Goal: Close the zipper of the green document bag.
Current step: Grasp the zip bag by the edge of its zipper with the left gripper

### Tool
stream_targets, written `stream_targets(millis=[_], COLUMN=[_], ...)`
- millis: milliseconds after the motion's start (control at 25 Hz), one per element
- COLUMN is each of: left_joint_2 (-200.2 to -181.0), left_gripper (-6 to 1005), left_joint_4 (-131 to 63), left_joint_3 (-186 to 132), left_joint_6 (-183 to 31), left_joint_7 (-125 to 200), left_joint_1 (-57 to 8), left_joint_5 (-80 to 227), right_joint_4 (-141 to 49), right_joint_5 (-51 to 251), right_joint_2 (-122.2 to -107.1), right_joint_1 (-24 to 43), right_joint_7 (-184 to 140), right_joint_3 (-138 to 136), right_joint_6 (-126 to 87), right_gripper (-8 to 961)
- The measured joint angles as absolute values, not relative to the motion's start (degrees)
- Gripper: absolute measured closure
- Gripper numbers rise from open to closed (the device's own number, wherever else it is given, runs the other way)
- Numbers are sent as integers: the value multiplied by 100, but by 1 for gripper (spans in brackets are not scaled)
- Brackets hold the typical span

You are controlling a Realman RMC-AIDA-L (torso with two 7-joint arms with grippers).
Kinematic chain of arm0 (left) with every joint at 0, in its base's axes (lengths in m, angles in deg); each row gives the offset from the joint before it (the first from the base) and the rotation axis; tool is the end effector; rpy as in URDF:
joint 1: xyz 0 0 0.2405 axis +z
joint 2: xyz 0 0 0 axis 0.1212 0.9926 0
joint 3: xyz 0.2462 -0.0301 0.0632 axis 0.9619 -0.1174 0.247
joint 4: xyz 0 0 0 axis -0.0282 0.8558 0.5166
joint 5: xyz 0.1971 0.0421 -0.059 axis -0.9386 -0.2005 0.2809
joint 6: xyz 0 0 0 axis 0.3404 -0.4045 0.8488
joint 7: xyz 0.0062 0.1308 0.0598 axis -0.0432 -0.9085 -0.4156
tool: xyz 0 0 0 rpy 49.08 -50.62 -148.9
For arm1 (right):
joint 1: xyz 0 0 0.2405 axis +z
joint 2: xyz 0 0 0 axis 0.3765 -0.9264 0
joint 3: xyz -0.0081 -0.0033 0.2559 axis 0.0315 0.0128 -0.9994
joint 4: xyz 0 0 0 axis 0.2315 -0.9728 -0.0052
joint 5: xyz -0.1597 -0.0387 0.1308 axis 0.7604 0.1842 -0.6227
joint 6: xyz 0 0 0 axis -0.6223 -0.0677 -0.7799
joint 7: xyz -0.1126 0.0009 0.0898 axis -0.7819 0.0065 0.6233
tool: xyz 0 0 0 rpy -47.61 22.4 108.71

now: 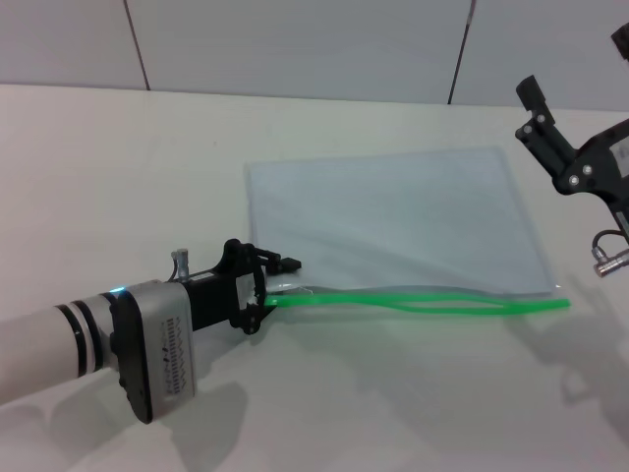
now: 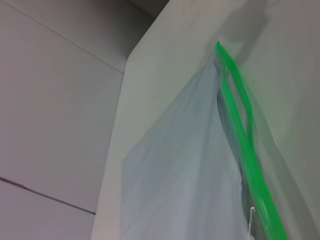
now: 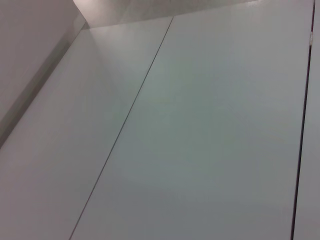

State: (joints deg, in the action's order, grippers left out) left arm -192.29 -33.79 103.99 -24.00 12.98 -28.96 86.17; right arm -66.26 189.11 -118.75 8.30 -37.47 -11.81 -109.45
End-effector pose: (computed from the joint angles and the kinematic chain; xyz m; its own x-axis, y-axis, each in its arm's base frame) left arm -0.2958 0.3314 -0.0840 0.8043 -0.5699 -0.1682 -0.5378 -0.5780 -0.6138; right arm 0.2262 0.2986 -0.0221 0.6146 0.5869 -0.5271 -0.3661 -0.3797 -0.8496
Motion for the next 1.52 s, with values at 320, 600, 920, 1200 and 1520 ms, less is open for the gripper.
stream_targets(millis=[320, 600, 920, 1200, 1520], left_joint_2=[-19236, -19223, -19216, -19189, -19184], left_gripper=[917, 930, 940, 942, 943], left_joint_4=[-3346, -3338, -3326, -3325, -3317], left_joint_3=[10392, 10392, 10437, 10443, 10393], left_joint_6=[-2406, -2475, -2387, -2191, -1917], left_joint_7=[1058, 865, 604, 645, 972], left_joint_1=[-2881, -2865, -2836, -2837, -2913], left_joint_5=[8795, 8808, 8787, 8771, 8870], right_joint_4=[-6626, -6626, -6590, -6427, -6373], right_joint_5=[18911, 18911, 18911, 18919, 19684], right_joint_2=[-11875, -11875, -11867, -11867, -11880], right_joint_1=[826, 823, 879, 1180, 1888], right_joint_7=[-3746, -3745, -3743, -3747, -3781], right_joint_3=[-1179, -1181, -1038, -336, 280], right_joint_6=[-11009, -11015, -10946, -10672, -9333], right_gripper=[73, 73, 73, 74, 75])
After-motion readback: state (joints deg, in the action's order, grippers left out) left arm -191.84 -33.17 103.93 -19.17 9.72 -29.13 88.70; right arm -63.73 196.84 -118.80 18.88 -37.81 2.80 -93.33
